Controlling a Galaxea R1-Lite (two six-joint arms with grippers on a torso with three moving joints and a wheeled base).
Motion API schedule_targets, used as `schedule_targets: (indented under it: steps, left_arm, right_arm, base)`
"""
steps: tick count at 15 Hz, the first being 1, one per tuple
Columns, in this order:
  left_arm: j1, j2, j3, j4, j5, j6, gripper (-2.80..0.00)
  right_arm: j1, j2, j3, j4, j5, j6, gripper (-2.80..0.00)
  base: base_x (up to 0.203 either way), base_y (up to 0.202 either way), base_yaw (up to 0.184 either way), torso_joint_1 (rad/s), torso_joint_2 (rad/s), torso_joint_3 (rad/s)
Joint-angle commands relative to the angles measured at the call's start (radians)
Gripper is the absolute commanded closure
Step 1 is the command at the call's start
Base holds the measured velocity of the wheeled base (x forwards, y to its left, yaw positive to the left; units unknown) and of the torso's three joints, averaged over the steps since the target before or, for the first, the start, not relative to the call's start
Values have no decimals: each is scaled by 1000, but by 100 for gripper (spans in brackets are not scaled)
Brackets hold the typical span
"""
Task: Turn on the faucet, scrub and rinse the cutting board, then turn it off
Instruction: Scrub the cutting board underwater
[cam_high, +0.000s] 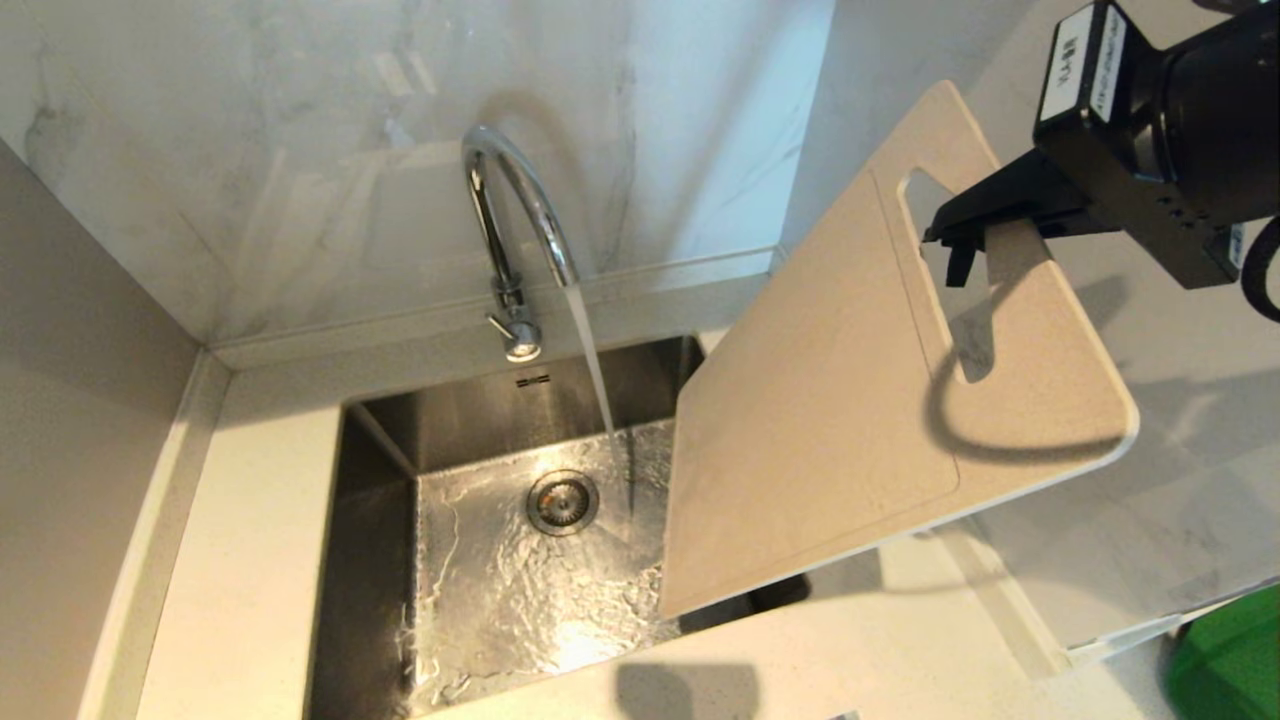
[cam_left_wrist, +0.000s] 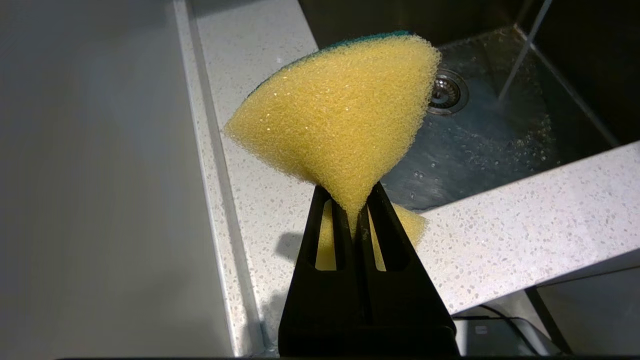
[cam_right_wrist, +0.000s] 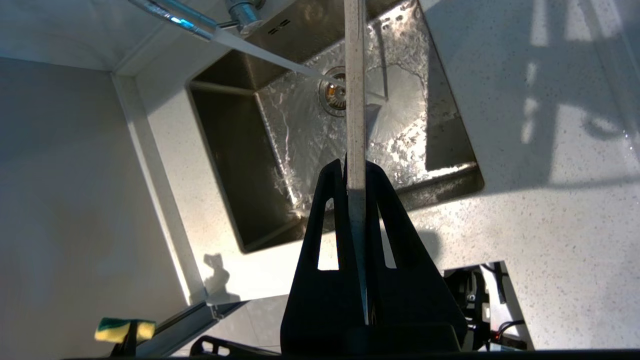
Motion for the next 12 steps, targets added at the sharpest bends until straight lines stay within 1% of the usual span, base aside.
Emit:
schedule_targets:
  steps: [1, 3, 5, 8, 10, 12]
  left_arm:
    - [0, 48, -60, 6, -30, 16, 0]
    - [0, 180, -148, 20, -75, 20, 0]
    - [-1, 353, -248, 14, -125, 24, 0]
    - [-2, 546, -345, -21, -239, 35, 0]
    - [-2, 656, -361, -73, -327, 81, 0]
    - [-3, 781, -380, -139, -400, 123, 0]
  right_arm:
    - [0, -26, 0, 9, 0, 4, 0]
    - [0, -32, 1, 10, 0, 21, 0]
    - [1, -34, 2, 10, 1, 39, 0]
    - [3, -31, 5, 8, 3, 40, 0]
    - [3, -29, 5, 7, 3, 41, 0]
    - [3, -29, 5, 9, 3, 66, 0]
  base:
    - [0, 0, 0, 0, 0, 0]
    - [0, 0, 0, 0, 0, 0]
    - [0, 0, 0, 0, 0, 0]
    - [0, 0, 0, 0, 0, 0]
    - [0, 0, 0, 0, 0, 0]
    - [0, 0, 0, 0, 0, 0]
